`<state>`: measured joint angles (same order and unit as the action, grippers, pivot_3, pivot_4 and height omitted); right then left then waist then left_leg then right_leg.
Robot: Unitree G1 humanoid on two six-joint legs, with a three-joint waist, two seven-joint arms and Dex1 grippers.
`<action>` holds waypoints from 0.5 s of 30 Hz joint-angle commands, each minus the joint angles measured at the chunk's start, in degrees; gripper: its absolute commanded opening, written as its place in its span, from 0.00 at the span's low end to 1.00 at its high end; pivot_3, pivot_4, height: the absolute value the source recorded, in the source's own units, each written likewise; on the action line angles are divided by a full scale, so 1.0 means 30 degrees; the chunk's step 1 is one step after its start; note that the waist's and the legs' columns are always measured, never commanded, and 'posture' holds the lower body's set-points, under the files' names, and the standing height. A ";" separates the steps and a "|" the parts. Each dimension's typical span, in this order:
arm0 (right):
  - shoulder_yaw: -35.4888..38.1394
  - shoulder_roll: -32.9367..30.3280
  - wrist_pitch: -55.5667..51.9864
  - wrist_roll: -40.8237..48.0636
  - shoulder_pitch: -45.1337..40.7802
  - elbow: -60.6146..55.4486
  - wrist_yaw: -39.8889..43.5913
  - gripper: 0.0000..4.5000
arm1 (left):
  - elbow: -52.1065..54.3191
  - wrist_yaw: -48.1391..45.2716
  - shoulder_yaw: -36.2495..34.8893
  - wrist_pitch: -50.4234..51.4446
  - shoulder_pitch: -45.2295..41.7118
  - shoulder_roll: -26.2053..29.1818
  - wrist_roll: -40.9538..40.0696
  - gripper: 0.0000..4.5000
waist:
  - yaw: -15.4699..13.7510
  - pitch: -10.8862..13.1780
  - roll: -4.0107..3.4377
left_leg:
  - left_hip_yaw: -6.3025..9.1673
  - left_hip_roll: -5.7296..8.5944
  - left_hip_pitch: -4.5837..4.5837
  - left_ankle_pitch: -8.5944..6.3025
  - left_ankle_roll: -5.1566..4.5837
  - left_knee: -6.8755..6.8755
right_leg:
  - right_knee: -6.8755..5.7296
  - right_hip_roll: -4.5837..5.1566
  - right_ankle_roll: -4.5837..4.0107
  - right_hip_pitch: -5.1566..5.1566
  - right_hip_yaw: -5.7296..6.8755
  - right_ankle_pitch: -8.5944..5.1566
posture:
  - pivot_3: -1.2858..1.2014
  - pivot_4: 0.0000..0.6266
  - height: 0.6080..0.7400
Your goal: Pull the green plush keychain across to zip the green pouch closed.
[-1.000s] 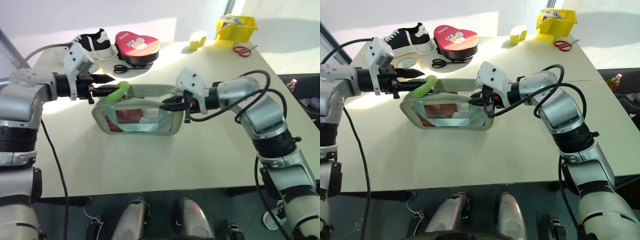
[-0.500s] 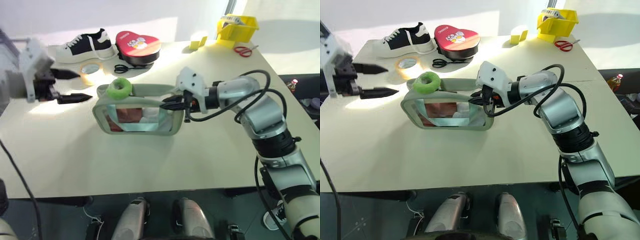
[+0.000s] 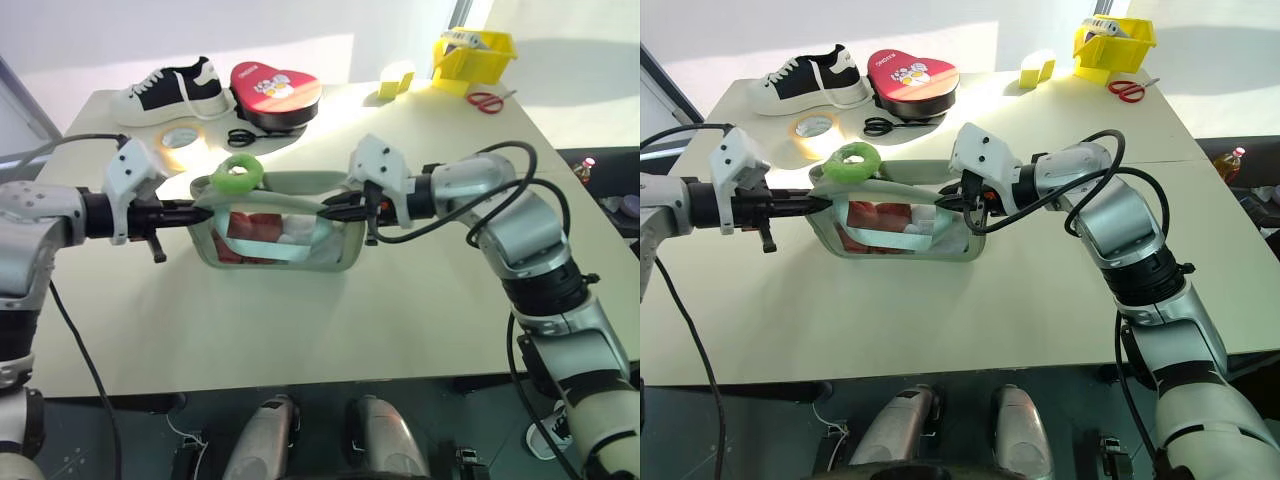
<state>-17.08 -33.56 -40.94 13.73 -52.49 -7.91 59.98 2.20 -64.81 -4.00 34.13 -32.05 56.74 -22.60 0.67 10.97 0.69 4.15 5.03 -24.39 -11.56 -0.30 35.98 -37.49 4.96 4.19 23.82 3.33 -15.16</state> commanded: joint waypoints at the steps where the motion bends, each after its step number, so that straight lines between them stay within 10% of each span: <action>1: 0.0458 -0.0153 -0.0457 0.0363 -0.0472 -0.0465 0.0111 0.17 | 0.0087 0.0226 -0.0065 -0.0028 -0.0511 -0.0038 0.0110 0.00 | 0.0001 0.0000 0.0000 | 0.0000 0.0000 0.0000 0.0000 0.0000 0.0004 | 0.0000 0.0000 -0.0001 -0.0002 0.0000 0.0000 | 0.52 0.24 1.00; 7: 0.1210 -0.0944 0.0179 0.0746 -0.3412 0.2462 0.1904 0.77 | 0.0231 0.0400 0.0000 -0.0103 -0.0503 -0.0181 0.0172 0.00 | 0.0007 0.0006 -0.0009 | -0.0002 0.0003 0.0000 0.0000 0.0000 0.0038 | 0.0004 0.0001 -0.0001 -0.0013 0.0000 -0.0001 | 0.52 0.24 1.00; 15: 0.1409 0.3100 0.1182 0.0847 -0.6570 0.5988 0.0447 0.77 | -0.0009 0.0810 -0.0175 -0.0066 -0.0942 -0.0466 0.0214 0.00 | 0.0050 0.0003 -0.0006 | -0.0005 -0.0001 0.0001 0.0002 0.0003 -0.0029 | -0.0004 -0.0001 0.0000 0.0020 -0.0001 0.0003 | 0.52 0.24 1.00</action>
<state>-12.56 -26.90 -40.05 17.39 -71.01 9.01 63.67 1.93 -63.32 -3.42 34.37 -33.32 55.37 -21.90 0.82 10.98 0.67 4.14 5.03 -24.39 -11.55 -0.29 35.90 -37.51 4.95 4.18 23.88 3.33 -15.15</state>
